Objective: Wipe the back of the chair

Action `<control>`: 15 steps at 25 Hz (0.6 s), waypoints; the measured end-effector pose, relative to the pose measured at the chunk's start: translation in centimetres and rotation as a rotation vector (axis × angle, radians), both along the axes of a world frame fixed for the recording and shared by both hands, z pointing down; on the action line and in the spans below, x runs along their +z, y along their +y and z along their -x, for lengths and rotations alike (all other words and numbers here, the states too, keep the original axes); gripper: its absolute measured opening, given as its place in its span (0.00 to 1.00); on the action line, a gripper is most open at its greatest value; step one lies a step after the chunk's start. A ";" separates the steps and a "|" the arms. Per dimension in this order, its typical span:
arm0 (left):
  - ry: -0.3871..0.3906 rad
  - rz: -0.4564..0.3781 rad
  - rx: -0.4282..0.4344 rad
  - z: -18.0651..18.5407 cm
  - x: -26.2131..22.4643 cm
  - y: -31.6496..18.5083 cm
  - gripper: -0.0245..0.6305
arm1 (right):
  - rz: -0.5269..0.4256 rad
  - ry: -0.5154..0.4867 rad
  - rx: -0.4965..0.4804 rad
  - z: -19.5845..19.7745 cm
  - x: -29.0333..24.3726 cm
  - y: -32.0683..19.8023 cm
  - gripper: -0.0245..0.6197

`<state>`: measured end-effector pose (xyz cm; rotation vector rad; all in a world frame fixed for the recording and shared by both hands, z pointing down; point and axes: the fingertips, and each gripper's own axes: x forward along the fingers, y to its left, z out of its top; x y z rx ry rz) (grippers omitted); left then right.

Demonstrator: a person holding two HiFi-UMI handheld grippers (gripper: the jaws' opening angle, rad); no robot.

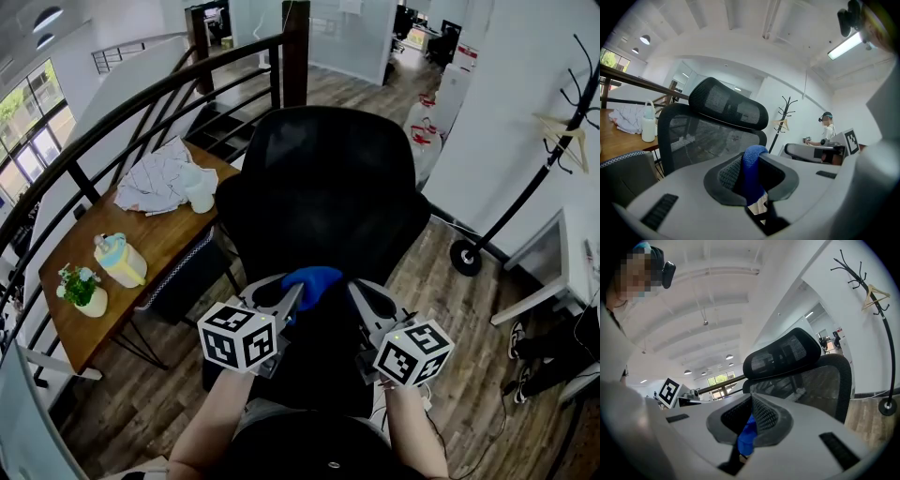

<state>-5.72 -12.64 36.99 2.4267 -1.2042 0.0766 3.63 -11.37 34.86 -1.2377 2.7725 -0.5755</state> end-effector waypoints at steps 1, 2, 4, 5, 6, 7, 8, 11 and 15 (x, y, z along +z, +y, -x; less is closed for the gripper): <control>-0.006 0.000 0.003 -0.1 0.1 0.1 0.14 | 0.002 0.000 0.000 0.0 0.1 0.0 0.08; -0.016 -0.001 0.007 -0.2 0.3 0.2 0.14 | 0.004 0.001 0.001 0.0 0.2 0.0 0.08; -0.034 -0.003 0.020 -0.5 0.5 0.4 0.14 | 0.006 0.007 -0.002 0.0 0.4 0.1 0.08; -0.038 -0.004 0.027 -0.6 0.6 0.5 0.14 | 0.007 0.011 -0.005 0.0 0.4 0.2 0.08; -0.040 -0.004 0.032 -0.8 0.5 0.7 0.14 | 0.008 0.014 -0.008 0.0 0.4 0.3 0.08; -0.040 -0.003 0.035 -0.9 0.5 0.8 0.14 | 0.009 0.016 -0.011 0.0 0.5 0.4 0.08; -0.040 -0.002 0.037 -1.0 0.5 0.8 0.14 | 0.011 0.017 -0.012 0.0 0.5 0.5 0.08; -0.048 -0.002 0.039 -0.9 0.5 1.0 0.14 | 0.018 0.020 -0.011 -0.1 0.7 0.6 0.08; -0.048 -0.005 0.042 -1.2 0.3 1.2 0.14 | 0.025 0.023 -0.015 -0.5 0.7 0.8 0.08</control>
